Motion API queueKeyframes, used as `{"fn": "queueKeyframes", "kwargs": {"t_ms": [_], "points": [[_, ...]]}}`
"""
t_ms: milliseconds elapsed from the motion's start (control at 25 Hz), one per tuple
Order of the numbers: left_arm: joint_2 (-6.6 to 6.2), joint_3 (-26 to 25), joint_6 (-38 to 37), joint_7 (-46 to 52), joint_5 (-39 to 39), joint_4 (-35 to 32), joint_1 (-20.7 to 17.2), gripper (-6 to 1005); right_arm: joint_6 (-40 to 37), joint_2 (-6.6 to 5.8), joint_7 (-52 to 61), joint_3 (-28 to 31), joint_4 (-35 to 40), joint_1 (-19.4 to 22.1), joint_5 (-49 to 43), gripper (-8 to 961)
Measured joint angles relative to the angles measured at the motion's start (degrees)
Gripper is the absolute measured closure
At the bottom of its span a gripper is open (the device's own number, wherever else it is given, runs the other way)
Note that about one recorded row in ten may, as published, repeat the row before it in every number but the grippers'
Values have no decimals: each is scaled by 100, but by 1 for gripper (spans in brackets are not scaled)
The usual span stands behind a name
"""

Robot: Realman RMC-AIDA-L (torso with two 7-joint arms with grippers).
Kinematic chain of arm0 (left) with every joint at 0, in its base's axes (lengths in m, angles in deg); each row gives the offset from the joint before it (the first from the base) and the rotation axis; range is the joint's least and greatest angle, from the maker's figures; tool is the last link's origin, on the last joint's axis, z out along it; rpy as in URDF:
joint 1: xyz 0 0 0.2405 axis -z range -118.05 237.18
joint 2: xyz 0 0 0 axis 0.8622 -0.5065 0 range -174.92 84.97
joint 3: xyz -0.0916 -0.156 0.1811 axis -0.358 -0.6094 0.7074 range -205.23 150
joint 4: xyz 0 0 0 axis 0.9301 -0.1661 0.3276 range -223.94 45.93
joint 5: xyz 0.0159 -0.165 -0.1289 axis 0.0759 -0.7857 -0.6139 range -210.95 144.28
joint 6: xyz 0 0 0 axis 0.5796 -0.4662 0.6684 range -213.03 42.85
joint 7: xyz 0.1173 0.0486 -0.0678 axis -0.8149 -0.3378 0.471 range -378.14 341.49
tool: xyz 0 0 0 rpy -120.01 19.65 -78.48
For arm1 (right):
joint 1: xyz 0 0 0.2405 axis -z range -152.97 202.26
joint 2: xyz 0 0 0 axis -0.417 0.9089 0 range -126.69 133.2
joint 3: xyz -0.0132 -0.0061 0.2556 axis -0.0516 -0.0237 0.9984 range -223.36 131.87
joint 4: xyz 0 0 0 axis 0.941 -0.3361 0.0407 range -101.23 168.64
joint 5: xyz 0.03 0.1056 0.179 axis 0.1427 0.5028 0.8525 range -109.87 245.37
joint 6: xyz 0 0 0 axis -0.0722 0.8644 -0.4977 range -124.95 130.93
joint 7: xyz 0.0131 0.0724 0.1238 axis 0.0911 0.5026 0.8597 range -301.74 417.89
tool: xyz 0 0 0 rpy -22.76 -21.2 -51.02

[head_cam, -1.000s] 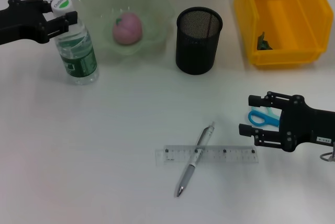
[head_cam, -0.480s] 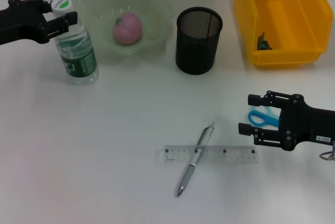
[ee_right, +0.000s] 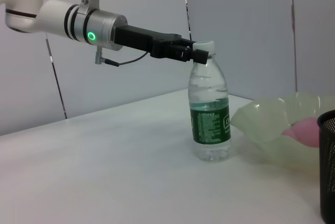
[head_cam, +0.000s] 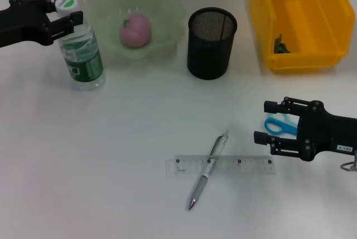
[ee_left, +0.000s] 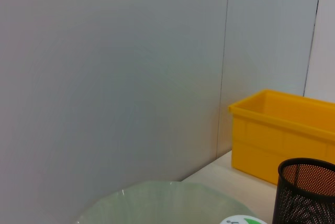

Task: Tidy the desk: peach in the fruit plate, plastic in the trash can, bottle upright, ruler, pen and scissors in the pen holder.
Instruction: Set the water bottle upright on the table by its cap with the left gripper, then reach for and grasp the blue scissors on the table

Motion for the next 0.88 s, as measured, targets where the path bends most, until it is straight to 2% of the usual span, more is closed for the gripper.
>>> {"fn": "queueKeyframes", "kwargs": {"t_ms": [40,560,680,880], "points": [[33,-8,23,0,-4,-31,-7,382,-3,0,2,0,0,0,0,214],[71,-11,7,-78,-12,-46,-28,361,-25,0,52,0,0,26,0,214],[71,-12,7,-79,-13,-48,-28,197,-25,0,53,0,0,27,0,214],[101,-202,23,-78,-172,-54,-22,197,-26,0,55,0,0,14,0,214]]}}
